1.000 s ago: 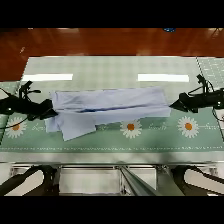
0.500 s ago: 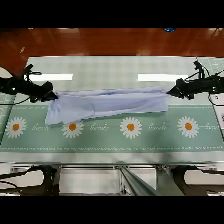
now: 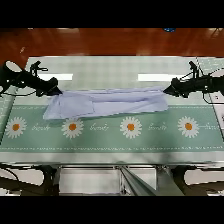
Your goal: Fold the shirts.
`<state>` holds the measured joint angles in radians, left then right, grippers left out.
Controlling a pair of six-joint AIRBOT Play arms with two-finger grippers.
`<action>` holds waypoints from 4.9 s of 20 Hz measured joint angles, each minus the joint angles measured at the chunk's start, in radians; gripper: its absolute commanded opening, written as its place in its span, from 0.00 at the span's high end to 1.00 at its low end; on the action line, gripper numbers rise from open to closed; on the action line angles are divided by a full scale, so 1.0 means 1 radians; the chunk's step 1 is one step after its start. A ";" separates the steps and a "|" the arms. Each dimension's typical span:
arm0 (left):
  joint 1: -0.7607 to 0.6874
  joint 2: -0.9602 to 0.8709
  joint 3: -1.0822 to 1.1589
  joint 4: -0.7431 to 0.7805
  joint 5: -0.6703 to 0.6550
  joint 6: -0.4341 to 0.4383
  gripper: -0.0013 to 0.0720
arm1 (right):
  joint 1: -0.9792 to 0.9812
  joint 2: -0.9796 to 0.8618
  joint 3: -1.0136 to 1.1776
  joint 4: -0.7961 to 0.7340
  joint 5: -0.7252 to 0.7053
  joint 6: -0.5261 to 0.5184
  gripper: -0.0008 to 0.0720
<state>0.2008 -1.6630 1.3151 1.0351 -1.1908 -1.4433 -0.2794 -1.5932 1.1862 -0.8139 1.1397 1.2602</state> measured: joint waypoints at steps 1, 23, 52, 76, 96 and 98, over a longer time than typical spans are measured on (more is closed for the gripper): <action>0.000 -0.006 0.003 0.000 0.002 0.004 0.96 | 0.001 -0.004 0.000 0.002 -0.006 0.000 0.96; 0.129 0.568 -0.292 -0.037 0.060 0.102 0.29 | -0.325 0.256 -0.168 -0.070 -0.078 0.077 0.43; -0.176 0.758 -0.558 -0.159 0.246 0.117 0.96 | 0.018 0.122 -0.023 0.058 0.043 -0.024 0.96; -0.990 -0.210 0.302 -0.340 0.271 -0.038 0.96 | 0.017 0.866 -0.114 -0.056 0.235 0.166 0.96; -0.272 0.822 -0.391 -0.213 0.145 0.098 0.96 | 0.730 0.085 0.142 0.172 -0.278 0.157 0.96; -0.262 0.840 -0.399 -0.213 0.142 0.100 0.96 | 0.768 0.002 0.206 0.196 -0.286 0.154 0.96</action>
<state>-0.0616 -0.8234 0.9161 0.8223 -1.0489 -1.3430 0.4881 -1.5913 1.3918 -0.6182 0.8532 1.4147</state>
